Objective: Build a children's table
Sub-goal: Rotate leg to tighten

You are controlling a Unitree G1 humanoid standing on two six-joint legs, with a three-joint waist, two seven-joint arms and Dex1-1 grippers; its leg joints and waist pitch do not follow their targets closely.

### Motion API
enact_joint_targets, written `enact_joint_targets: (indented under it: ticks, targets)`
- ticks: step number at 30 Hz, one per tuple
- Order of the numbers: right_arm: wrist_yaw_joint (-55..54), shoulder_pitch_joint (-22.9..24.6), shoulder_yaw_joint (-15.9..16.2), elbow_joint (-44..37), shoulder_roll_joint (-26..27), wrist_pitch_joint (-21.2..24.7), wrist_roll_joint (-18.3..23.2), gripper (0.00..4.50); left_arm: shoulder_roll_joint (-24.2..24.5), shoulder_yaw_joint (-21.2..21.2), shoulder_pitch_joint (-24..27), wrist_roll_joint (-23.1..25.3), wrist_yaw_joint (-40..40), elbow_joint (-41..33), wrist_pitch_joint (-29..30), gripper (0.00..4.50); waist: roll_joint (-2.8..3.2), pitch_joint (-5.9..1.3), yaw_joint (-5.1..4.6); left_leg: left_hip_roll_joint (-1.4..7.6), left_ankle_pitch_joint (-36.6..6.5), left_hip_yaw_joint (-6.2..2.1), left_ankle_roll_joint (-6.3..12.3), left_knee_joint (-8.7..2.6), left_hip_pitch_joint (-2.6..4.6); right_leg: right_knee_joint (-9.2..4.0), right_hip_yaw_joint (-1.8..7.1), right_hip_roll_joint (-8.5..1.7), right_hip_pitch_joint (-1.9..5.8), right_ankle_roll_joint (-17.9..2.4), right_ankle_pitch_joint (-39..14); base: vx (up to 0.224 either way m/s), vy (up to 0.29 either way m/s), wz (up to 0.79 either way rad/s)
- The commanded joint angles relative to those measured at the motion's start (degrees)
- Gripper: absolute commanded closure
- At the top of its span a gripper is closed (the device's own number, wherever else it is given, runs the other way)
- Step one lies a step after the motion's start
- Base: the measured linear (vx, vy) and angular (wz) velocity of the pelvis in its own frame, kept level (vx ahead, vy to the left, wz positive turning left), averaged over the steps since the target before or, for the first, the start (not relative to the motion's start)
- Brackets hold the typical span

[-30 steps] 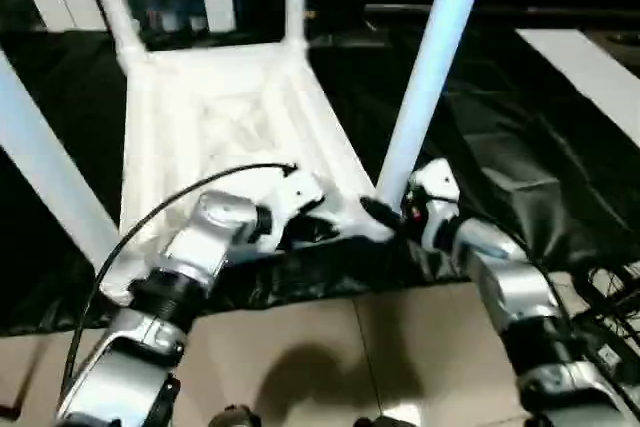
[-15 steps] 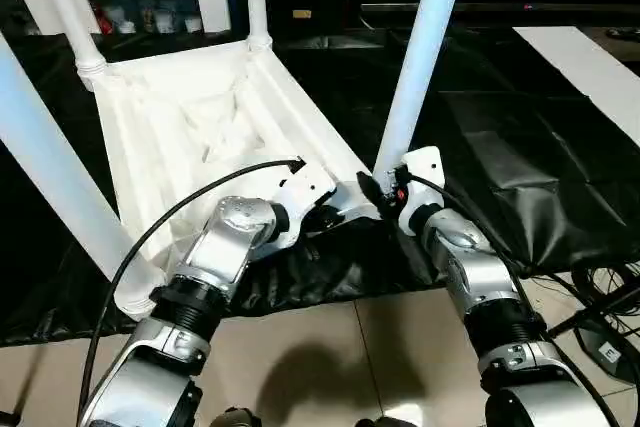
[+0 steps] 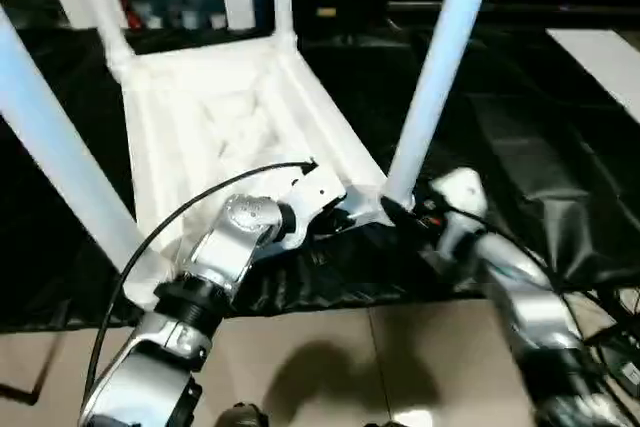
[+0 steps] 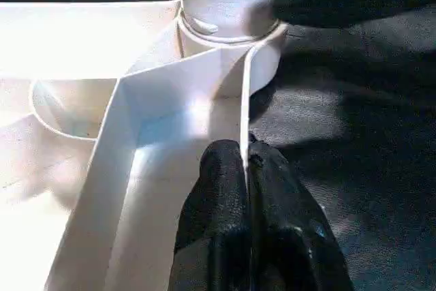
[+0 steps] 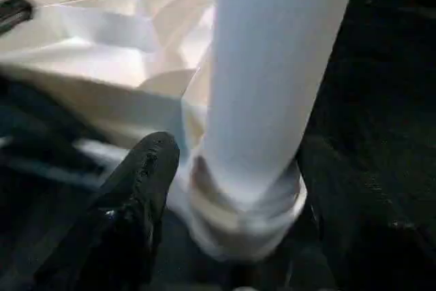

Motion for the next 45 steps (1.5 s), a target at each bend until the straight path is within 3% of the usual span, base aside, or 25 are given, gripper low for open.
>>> enact_joint_targets:
  ticks: [1, 5, 6, 8, 11, 12, 14, 18, 20, 23, 27, 31, 36, 38, 39, 41, 43, 44, 45]
  targets:
    - [4.6, 2.4, 1.2, -4.6, -1.1, 1.0, 2.3, 1.45, -0.2, 0.5, -1.6, -0.9, 0.2, 0.7, -2.5, 4.50, -0.73, -4.37, 0.39, 2.42, -10.7, -0.64, 5.16, -2.67, 0.56, -3.91, 2.63, -3.49, 2.76, -11.8, -6.1, 0.000, 0.000, 0.00]
    - [6.3, 5.9, 0.1, -8.7, -4.3, 2.2, 3.1, 1.45, 0.1, 0.1, -1.7, -1.0, -0.6, 1.6, -3.6, 4.50, -0.63, -4.79, 0.40, 2.62, -9.7, -0.68, 5.14, -2.37, 0.72, -3.65, 2.57, -3.38, 2.62, -12.4, -4.9, 0.000, 0.000, 0.00]
    - [7.0, 8.2, -0.7, -11.1, -6.2, 3.4, 3.8, 1.45, 0.4, -0.4, -2.2, -0.7, -0.9, 2.6, -4.7, 4.50, -0.75, -4.66, 0.42, 2.40, -8.3, -0.60, 5.98, -2.27, 0.19, -3.40, 2.47, -3.23, 2.74, -12.9, -2.9, 0.000, 0.000, 0.00]
    - [8.3, 10.7, -1.6, -13.1, -7.7, 4.2, 5.1, 1.45, 0.6, -0.7, -2.5, -0.4, -0.9, 3.5, -5.6, 4.50, -0.92, -4.72, 0.81, 2.50, -8.8, -0.46, 6.48, -2.03, 0.39, -3.42, 2.53, -3.44, 2.62, -12.6, -3.4, 0.000, 0.000, 0.00]
    - [7.9, 12.3, -1.9, -14.2, -7.8, 3.8, 5.3, 1.45, 0.4, -0.7, -2.6, -0.5, -0.9, 3.9, -6.0, 4.50, -1.08, -4.65, 0.74, 2.39, -10.0, -0.42, 6.18, -2.07, 0.11, -3.75, 2.36, -3.58, 2.59, -12.0, -7.0, 0.000, 0.000, 0.00]
    - [7.3, 13.1, -2.0, -14.9, -7.7, 4.1, 5.3, 1.45, 0.3, -0.8, -2.8, -0.5, -0.8, 4.3, -6.4, 4.50, -1.06, -4.59, 0.68, 2.43, -11.4, -0.46, 5.37, -2.06, 0.23, -4.05, 2.39, -3.57, 2.28, -11.3, -10.3, 0.000, 0.000, 0.00]
    - [7.0, 13.7, -1.6, -15.8, -7.1, 4.4, 5.4, 1.45, 0.3, -1.0, -3.0, -0.5, -1.1, 4.6, -6.9, 4.50, -1.04, -4.61, 0.67, 2.44, -11.8, -0.48, 5.01, -2.06, 0.25, -4.06, 2.40, -3.54, 2.23, -11.1, -10.9, 0.000, 0.000, 0.00]
    - [5.5, 14.0, -0.3, -17.2, -5.7, 5.0, 5.5, 1.45, 0.0, -0.2, -3.1, -2.0, -2.1, 4.5, -6.2, 4.50, -0.95, -4.82, 0.68, 2.46, -10.6, -0.49, 5.02, -1.92, 0.27, -3.65, 2.43, -3.49, 2.21, -11.5, -8.4, 0.000, 0.000, 0.00]
    - [5.2, 14.1, -0.2, -17.6, -5.8, 5.4, 5.7, 1.35, 0.2, -0.4, -3.2, -2.2, -2.4, 4.6, -6.4, 4.05, -1.10, -4.88, 0.79, 2.46, -9.6, -0.43, 5.36, -1.80, 0.30, -3.44, 2.44, -3.40, 2.24, -11.9, -6.5, 0.000, 0.000, 0.00]
    - [4.0, 13.0, 0.2, -17.2, -4.4, 5.3, 5.3, 1.35, 0.6, -0.2, -3.3, -2.5, -2.6, 3.5, -6.3, 3.93, -1.07, -5.02, 1.23, 2.41, -8.2, -0.37, 6.02, -1.62, 0.26, -3.01, 2.44, -3.54, 2.29, -12.7, -4.2, 0.000, 0.000, 0.00]
    - [1.8, 10.5, 0.7, -15.3, -2.5, 5.4, 4.5, 1.35, 1.0, 2.5, -3.5, -4.4, -1.0, 0.5, -3.8, 3.55, -1.00, -4.83, 1.06, 2.49, -10.2, -0.42, 4.84, -1.73, 0.36, -3.17, 2.40, -3.54, 2.14, -12.8, -6.7, 0.000, 0.000, 0.00]
    - [1.1, 8.2, 1.2, -13.3, -1.7, 5.3, 4.7, 1.35, 1.6, 4.9, -0.7, -7.5, -1.9, -7.2, 2.1, 3.22, -1.08, -4.69, 1.02, 2.58, -12.0, -0.43, 3.30, -1.83, 0.43, -3.25, 2.43, -3.71, 2.11, -12.6, -10.4, 0.000, 0.000, 0.00]
    - [2.7, 5.1, 1.8, -10.6, -1.3, 6.1, 5.4, 1.35, 3.7, 4.9, 5.9, -11.6, -4.7, -17.8, 8.9, 2.78, -1.77, -4.36, 0.89, 2.53, -12.1, -0.41, 2.96, -2.03, 0.27, -3.31, 2.48, -3.37, 1.83, -10.9, -12.1, 0.000, 0.000, 0.00]
    - [3.6, 3.6, 1.9, -8.8, -1.1, 6.3, 5.7, 1.35, 5.2, 4.1, 9.0, -13.4, -6.9, -22.6, 11.7, 2.65, -1.80, -3.63, 0.60, 2.56, -12.8, -0.43, 2.84, -2.32, 0.23, -3.47, 2.53, -3.32, 1.37, -10.7, -12.9, 0.000, 0.000, 0.00]
    - [3.6, 3.1, 2.0, -8.0, -1.1, 6.1, 5.6, 1.35, 5.7, 3.7, 10.0, -14.0, -7.7, -24.1, 12.6, 2.61, -1.63, -3.77, 0.58, 2.64, -13.3, -0.44, 2.70, -2.35, 0.40, -3.45, 2.57, -3.31, 1.39, -10.8, -13.2, 0.000, 0.000, 0.00]
    - [3.5, 0.7, 2.2, -4.8, -0.8, 5.4, 5.3, 1.35, 7.5, 2.4, 14.0, -15.5, -9.6, -29.9, 14.8, 2.34, -1.70, -2.62, -0.02, 2.55, -15.6, -0.47, 1.75, -2.86, 0.35, -3.78, 2.65, -2.94, 0.87, -10.2, -14.9, 0.000, 0.000, 0.00]
    - [2.4, -1.3, 1.9, -1.9, -0.6, 4.5, 4.6, 1.35, 7.9, 2.2, 16.4, -16.0, -9.2, -32.9, 15.0, 2.25, -1.58, -2.65, -0.04, 2.70, -16.9, -0.38, 1.25, -2.78, 1.00, -3.88, 2.84, -2.91, 0.51, -10.2, -14.6, 0.000, 0.000, 0.00]
    - [2.0, -1.9, 1.8, -0.9, -0.5, 4.3, 4.4, 1.35, 7.9, 2.2, 17.2, -16.2, -9.0, -33.8, 15.0, 2.21, -1.48, -2.03, -0.11, 2.66, -17.1, -0.46, 1.14, -2.98, 0.70, -3.95, 2.89, -2.92, 0.36, -10.1, -14.6, 0.000, 0.000, 0.00]
    - [0.7, -3.6, 1.4, 1.5, -0.2, 3.8, 3.9, 1.35, 8.1, 2.4, 18.9, -16.6, -8.5, -35.9, 15.4, 2.03, -1.66, -1.90, -0.50, 2.60, -18.1, -0.62, 0.62, -3.24, 0.30, -3.88, 2.76, -2.96, 0.76, -10.0, -15.7, 0.000, 0.000, 0.00]
